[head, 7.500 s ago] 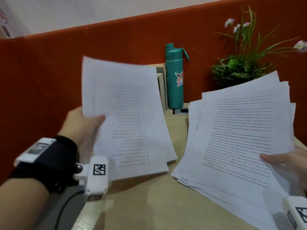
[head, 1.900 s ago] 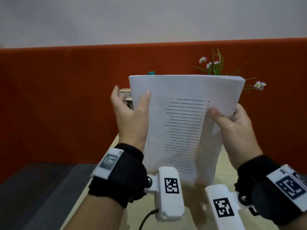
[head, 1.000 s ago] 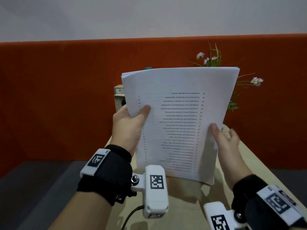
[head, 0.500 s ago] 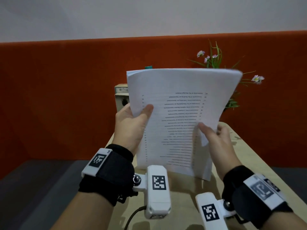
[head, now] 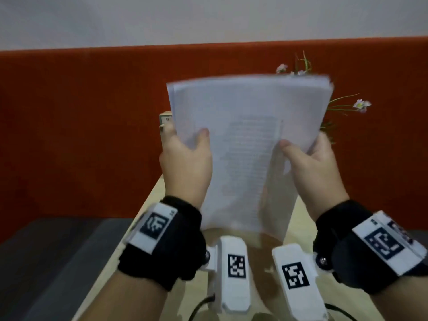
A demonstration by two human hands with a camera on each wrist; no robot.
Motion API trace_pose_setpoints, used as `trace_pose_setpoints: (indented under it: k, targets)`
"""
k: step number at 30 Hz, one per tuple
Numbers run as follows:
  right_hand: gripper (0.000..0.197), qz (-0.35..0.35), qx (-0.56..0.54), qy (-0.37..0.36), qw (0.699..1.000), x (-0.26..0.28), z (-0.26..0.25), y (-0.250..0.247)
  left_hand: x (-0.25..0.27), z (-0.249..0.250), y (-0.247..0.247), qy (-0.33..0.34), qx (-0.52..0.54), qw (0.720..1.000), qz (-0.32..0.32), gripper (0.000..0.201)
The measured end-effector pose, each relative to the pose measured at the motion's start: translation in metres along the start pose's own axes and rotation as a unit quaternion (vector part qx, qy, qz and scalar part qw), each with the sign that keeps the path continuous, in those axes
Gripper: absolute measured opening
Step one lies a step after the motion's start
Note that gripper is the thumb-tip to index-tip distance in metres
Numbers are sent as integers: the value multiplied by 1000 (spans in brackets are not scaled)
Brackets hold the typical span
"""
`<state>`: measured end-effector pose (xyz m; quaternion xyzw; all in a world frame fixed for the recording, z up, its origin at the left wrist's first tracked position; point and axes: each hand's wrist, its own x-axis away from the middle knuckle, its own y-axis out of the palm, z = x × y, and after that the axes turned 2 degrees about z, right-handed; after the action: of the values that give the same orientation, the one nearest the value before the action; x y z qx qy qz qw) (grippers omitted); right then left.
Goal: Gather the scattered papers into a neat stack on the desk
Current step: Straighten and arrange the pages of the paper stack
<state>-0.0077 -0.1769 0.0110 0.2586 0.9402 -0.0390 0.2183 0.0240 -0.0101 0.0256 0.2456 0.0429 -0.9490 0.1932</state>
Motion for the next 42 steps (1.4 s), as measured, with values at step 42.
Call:
trace_pose_setpoints:
  k: [42]
  targets:
    - [23, -145, -118, 75, 980, 3, 15, -15, -42, 101, 21, 345, -455, 767, -292, 35]
